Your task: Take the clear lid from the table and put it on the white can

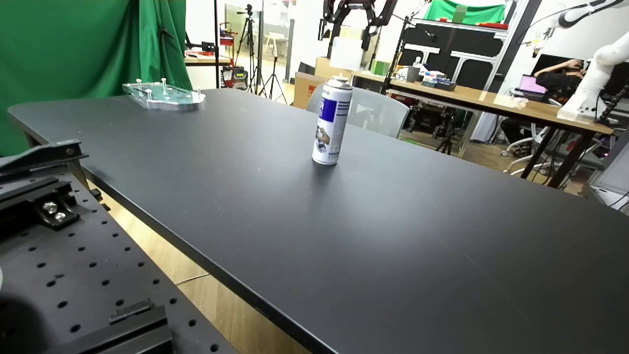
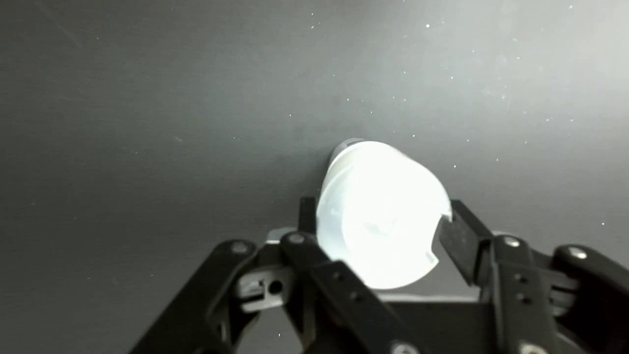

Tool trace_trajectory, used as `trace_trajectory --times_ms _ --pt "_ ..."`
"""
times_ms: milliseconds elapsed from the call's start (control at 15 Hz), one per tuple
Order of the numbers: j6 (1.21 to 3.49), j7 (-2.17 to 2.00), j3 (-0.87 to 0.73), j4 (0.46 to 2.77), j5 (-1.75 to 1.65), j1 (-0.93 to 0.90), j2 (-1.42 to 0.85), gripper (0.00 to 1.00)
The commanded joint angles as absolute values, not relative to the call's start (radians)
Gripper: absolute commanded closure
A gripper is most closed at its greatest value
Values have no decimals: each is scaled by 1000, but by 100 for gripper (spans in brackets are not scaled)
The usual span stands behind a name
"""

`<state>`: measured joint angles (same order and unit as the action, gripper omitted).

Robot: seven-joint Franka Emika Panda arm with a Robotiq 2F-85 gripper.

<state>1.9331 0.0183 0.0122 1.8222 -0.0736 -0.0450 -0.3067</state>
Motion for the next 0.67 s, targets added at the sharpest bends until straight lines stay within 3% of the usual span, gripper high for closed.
trace_trajectory --times_ms 0,600 --pt "1933 33 21 1849 -58 -37 -287 60" --pt "1944 30 17 1863 -46 -27 -304 60"
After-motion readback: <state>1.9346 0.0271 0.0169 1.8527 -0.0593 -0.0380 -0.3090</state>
